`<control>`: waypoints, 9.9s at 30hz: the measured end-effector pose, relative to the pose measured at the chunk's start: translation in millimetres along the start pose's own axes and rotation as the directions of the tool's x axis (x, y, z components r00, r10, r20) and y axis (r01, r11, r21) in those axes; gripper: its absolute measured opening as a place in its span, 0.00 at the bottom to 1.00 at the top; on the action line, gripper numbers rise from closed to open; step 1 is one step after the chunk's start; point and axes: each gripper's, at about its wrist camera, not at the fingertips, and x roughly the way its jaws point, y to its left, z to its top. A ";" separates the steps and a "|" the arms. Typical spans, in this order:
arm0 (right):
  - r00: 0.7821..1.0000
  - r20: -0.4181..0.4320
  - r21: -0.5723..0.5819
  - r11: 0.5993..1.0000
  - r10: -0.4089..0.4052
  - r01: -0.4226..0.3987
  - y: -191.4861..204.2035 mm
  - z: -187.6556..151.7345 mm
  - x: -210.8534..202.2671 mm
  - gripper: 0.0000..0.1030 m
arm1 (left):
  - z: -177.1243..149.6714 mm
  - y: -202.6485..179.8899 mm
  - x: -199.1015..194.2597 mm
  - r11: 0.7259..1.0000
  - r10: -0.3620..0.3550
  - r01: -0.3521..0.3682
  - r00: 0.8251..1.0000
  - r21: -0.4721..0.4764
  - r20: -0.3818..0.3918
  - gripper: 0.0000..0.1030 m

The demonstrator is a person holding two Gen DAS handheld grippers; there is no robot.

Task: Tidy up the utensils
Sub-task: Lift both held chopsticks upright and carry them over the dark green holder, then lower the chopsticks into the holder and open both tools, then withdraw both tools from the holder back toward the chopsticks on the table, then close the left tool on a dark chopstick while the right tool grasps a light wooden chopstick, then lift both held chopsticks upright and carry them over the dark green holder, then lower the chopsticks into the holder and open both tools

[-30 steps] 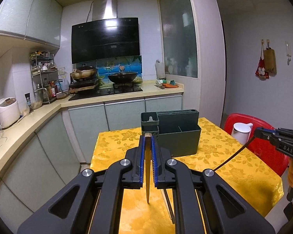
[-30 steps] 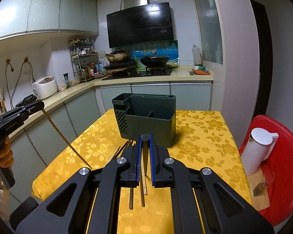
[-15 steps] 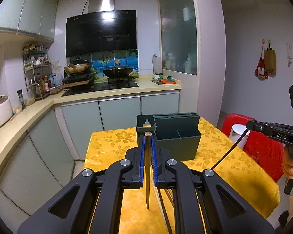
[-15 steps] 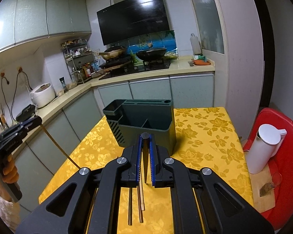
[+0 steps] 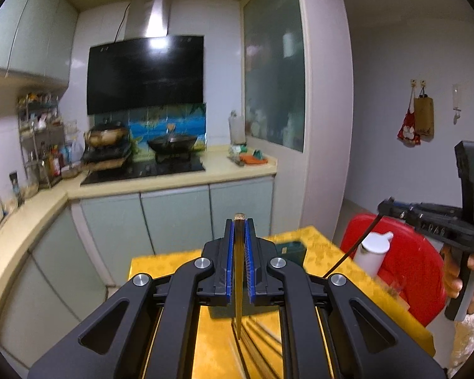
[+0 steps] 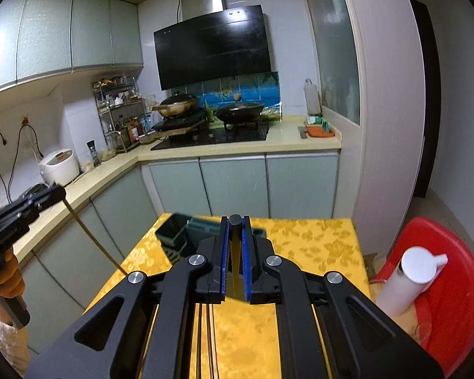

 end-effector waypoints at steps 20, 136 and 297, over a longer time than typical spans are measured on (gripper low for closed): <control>0.999 0.020 -0.004 0.999 -0.045 0.045 -0.6 49.9 34.6 0.08 | 49.6 -20.4 96.8 1.000 0.004 -0.004 1.000 -0.006 0.018 0.06; 0.969 -0.169 -0.061 0.984 -0.178 0.170 27.5 -244.1 5.0 0.64 | -302.5 -36.1 22.5 0.995 0.023 -0.063 0.905 -0.080 -0.425 0.23; 0.994 -0.099 -0.023 0.999 -0.043 0.040 1.3 15.1 108.8 0.07 | -17.5 -13.5 168.4 1.000 0.015 -0.018 0.994 -0.020 -0.111 0.09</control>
